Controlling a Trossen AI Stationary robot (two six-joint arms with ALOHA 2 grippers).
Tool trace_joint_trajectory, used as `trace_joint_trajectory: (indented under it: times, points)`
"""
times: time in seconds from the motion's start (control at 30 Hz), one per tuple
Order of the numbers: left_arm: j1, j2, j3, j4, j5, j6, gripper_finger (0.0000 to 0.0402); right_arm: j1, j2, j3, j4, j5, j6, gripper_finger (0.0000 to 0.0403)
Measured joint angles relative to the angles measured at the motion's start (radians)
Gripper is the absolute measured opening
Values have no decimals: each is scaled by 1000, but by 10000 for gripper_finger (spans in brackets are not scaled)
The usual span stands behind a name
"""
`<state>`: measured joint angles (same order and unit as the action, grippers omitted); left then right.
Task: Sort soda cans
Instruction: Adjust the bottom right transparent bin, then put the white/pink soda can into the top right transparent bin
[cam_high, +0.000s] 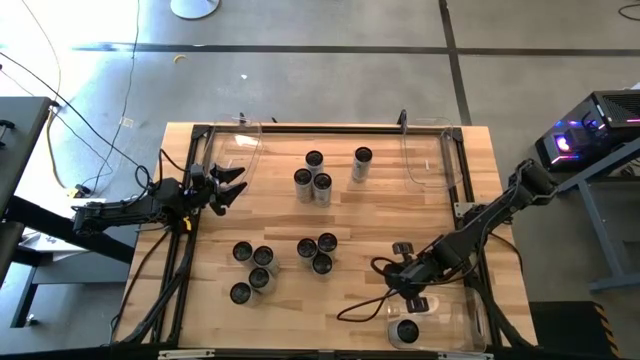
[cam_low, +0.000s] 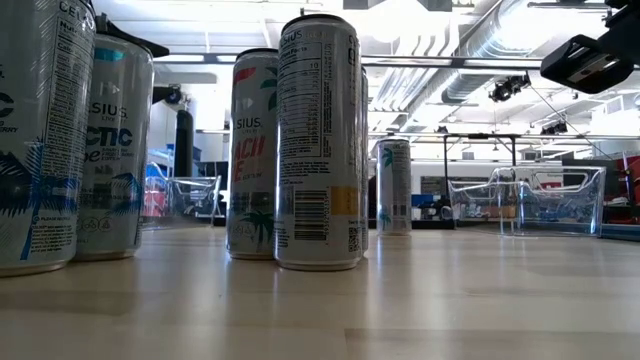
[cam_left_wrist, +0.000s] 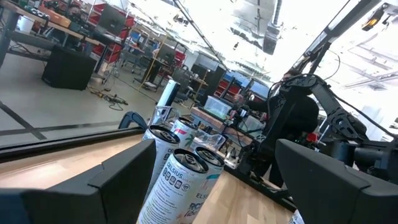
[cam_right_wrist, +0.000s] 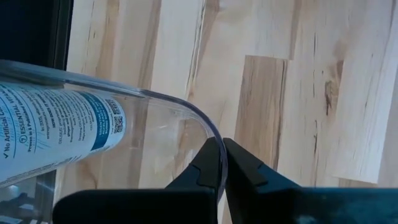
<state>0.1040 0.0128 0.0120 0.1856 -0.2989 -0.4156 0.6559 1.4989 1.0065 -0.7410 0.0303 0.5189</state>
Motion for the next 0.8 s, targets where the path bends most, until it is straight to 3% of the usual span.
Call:
trace_joint_trajectory:
  times: [0.33,0.8]
  points:
    - [0,0,0,0,0,-1,323,1,4,-4,3,-7,-3,18]
    - [0,0,0,0,0,-1,323,-1,1,5,-18,70,12,141]
